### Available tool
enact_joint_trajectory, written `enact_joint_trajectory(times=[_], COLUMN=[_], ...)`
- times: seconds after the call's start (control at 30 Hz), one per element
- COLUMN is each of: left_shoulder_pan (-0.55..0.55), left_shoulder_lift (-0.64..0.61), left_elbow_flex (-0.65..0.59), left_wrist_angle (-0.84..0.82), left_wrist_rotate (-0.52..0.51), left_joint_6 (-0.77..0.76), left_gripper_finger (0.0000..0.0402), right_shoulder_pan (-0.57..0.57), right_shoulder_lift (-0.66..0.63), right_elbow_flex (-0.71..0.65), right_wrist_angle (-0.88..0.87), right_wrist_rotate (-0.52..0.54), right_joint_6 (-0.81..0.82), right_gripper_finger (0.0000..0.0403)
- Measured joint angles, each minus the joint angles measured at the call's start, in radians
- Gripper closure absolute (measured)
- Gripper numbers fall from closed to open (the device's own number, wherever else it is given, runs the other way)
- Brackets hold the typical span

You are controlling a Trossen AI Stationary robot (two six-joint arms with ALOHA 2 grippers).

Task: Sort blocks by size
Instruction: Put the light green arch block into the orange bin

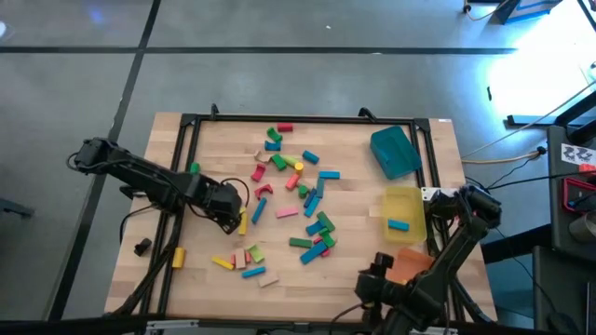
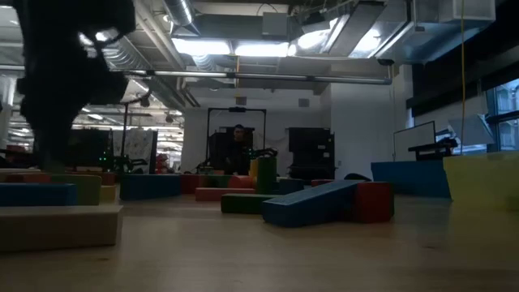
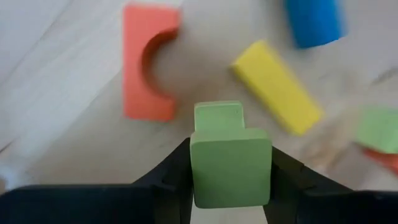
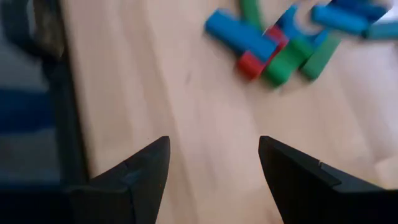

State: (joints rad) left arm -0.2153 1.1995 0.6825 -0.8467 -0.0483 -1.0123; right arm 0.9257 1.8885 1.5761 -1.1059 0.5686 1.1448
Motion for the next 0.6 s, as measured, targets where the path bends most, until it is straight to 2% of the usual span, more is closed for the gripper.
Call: enact_joint_trajectory(times=[0.17, 0.27, 0.43, 0.6], left_shoulder_pan=[0.0, 0.0, 0.0, 0.0], left_shoulder_lift=[0.0, -0.001, 0.002, 0.016], left_elbow_flex=[0.086, 0.104, 0.104, 0.105], left_wrist_angle=[0.078, 0.257, 0.602, 0.81], left_wrist_rotate=[0.0, -0.005, -0.099, -0.164], left_joint_6=[0.035, 0.047, 0.047, 0.048], left_gripper_finger=[0.0283, 0.0281, 0.0263, 0.027], right_shoulder_pan=[-0.06, -0.105, -0.184, -0.262], right_shoulder_lift=[0.0, 0.0, 0.0, 0.0], right_elbow_flex=[0.0, 0.0, 0.0, 0.0], right_wrist_angle=[0.043, 0.1, 0.221, 0.349], right_wrist_rotate=[0.104, 0.162, 0.254, 0.413], right_joint_6=[-0.088, -0.173, -0.382, -0.639], right_gripper_finger=[0.0155, 0.0155, 0.0155, 0.0155])
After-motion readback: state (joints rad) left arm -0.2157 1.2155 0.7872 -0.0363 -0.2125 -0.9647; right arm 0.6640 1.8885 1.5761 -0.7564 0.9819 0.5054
